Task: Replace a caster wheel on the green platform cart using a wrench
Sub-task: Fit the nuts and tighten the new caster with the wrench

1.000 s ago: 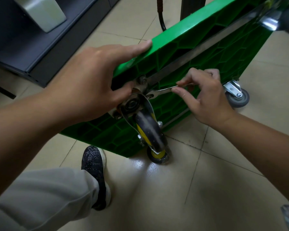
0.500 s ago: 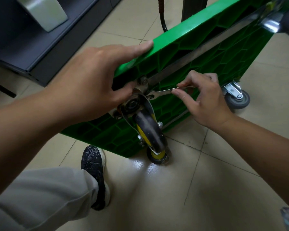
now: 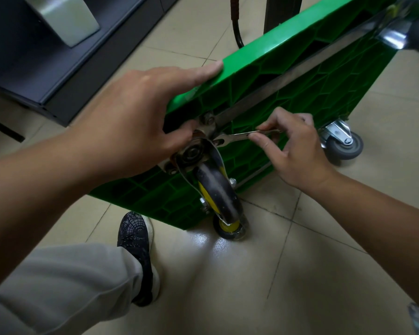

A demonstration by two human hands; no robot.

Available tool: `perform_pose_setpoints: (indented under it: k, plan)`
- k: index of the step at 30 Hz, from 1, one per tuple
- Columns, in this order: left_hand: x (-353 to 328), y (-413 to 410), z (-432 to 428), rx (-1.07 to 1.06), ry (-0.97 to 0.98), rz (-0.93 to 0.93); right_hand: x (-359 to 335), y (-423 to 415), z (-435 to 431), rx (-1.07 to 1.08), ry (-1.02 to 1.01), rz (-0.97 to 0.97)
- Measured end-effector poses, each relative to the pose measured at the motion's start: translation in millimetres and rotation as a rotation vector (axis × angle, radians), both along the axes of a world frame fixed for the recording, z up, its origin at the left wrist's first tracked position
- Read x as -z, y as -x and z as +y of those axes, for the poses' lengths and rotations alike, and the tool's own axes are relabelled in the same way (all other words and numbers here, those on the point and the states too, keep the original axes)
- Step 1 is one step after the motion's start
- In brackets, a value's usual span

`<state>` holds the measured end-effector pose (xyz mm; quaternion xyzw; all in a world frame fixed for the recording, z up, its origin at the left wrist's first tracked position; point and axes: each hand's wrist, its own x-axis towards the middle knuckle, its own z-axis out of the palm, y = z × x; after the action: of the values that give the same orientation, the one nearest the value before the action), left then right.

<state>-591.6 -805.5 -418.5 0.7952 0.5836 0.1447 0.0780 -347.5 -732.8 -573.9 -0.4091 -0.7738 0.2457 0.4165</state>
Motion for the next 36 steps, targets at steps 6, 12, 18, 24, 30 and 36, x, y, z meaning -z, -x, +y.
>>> perform_pose_setpoints:
  k: [6,12,18,24,30,36]
  plan:
    - [0,0,-1,0.008,-0.005,0.002,1,2,-4,-0.019,0.064,-0.010]
    - [1,0,0,0.002,0.000,0.008,1,3,-4,-0.016,0.069,-0.042]
    - [1,2,0,0.006,0.010,-0.006,-5,-1,3,-0.063,0.101,-0.113]
    - [0,1,1,0.007,0.011,0.002,-6,-69,3,0.117,-0.020,-0.492]
    - [0,1,1,0.008,-0.005,0.008,-77,-79,10,0.135,-0.303,-0.733]
    - [1,1,0,0.010,-0.009,-0.005,-135,-14,8,-0.078,-0.558,-0.956]
